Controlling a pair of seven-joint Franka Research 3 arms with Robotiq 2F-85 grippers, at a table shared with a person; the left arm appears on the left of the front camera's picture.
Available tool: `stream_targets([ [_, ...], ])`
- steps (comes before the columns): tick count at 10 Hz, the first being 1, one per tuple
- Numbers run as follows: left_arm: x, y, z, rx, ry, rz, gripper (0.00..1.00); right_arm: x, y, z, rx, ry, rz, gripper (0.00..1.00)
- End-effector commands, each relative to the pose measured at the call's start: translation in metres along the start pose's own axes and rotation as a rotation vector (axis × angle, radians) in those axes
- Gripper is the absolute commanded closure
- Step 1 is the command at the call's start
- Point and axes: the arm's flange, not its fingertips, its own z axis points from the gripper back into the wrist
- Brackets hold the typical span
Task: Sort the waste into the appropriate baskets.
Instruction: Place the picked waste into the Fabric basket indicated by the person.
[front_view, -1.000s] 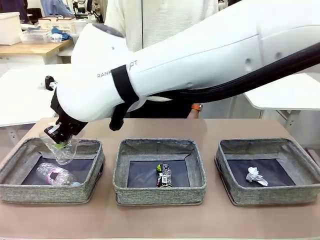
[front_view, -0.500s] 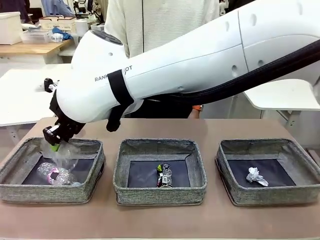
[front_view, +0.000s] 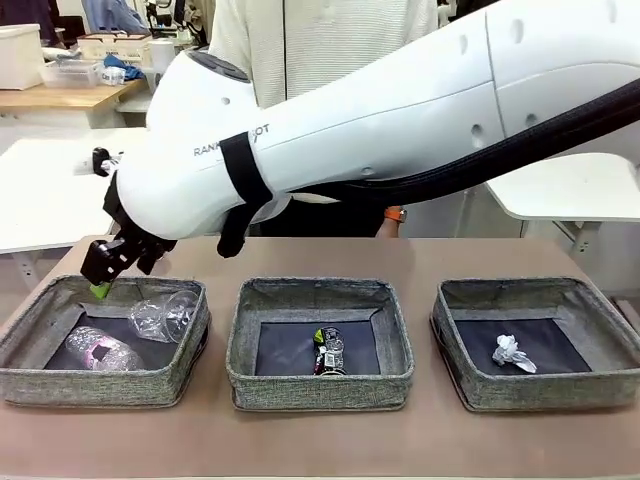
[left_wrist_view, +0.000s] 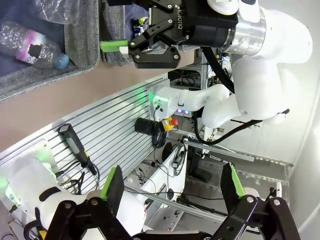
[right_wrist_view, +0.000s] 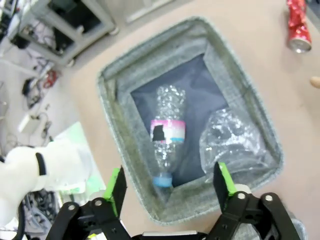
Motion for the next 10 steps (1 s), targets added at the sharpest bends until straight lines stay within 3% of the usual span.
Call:
stream_targets([
  [1,-0.004,-0.001,0.002,-0.003,0.007,0.014,0.00,-0.019,-0.001,0.014,-0.023,-0.024,-0.025,0.00],
  [3,-0.004,-0.001,0.002,-0.003,0.007,0.014,0.00,-0.044,-0.008,0.067,-0.020,-0.019,-0.085,0.00],
  [6,-0.004,-0.001,0.002,-0.003,0.007,0.014,0.00,-0.125,-0.005,0.172,-0.082,0.026,-0.220,0.00],
  [8,-0.004,-0.001,0.002,-0.003,0.007,0.014,0.00,-0.189,-0.015,0.198,-0.111,-0.049,-0.400,0.00],
  [9,-0.004,-0.001,0.002,-0.003,0.007,0.014,0.00,-0.207,-0.008,0.192,-0.209,-0.016,-0.612,0.00],
  [10,-0.004,-0.001,0.002,-0.003,0.007,0.014,0.00,-0.144,-0.014,0.190,-0.106,-0.009,-0.344,0.00],
])
